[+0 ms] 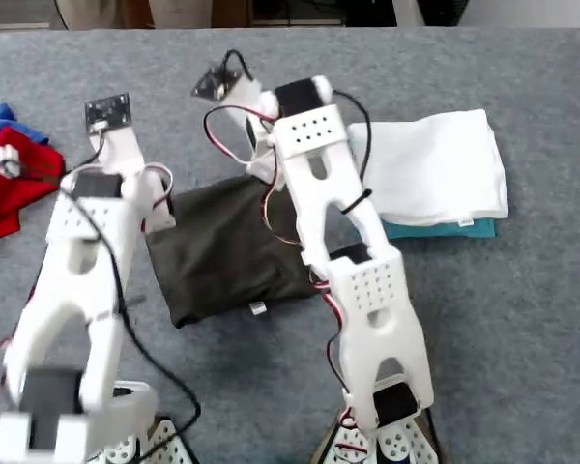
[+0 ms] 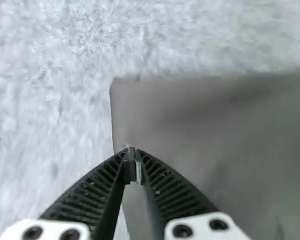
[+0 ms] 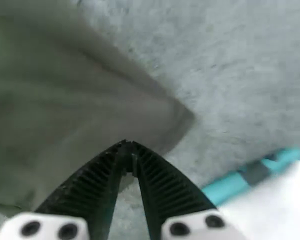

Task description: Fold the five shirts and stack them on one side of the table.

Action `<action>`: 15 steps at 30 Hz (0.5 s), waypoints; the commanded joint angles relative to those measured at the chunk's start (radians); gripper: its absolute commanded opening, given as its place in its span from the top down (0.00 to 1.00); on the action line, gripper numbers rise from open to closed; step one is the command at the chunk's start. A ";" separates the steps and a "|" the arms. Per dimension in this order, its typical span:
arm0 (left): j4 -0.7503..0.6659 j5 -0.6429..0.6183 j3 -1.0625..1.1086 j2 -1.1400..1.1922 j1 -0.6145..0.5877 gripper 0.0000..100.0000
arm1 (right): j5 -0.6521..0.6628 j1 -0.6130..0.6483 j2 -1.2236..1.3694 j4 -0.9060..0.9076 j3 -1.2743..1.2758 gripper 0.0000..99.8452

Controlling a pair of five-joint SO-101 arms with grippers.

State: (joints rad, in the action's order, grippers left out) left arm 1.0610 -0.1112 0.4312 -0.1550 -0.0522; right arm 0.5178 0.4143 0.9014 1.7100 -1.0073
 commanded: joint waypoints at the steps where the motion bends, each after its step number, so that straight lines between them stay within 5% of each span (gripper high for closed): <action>1: -0.120 -0.009 -0.100 0.252 -0.054 0.98 | -0.009 -0.042 0.070 -0.040 -0.054 1.00; 6: -0.104 -0.017 -0.233 0.487 -0.083 0.98 | -0.009 -0.097 0.154 -0.057 -0.061 1.00; 15: -0.041 -0.058 -0.408 0.535 -0.049 0.98 | -0.008 -0.076 0.108 0.078 -0.348 1.00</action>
State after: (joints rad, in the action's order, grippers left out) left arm 1.0134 -0.1726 0.0844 0.3821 -0.1059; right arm 0.5178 0.3422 1.0641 1.7576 -1.2252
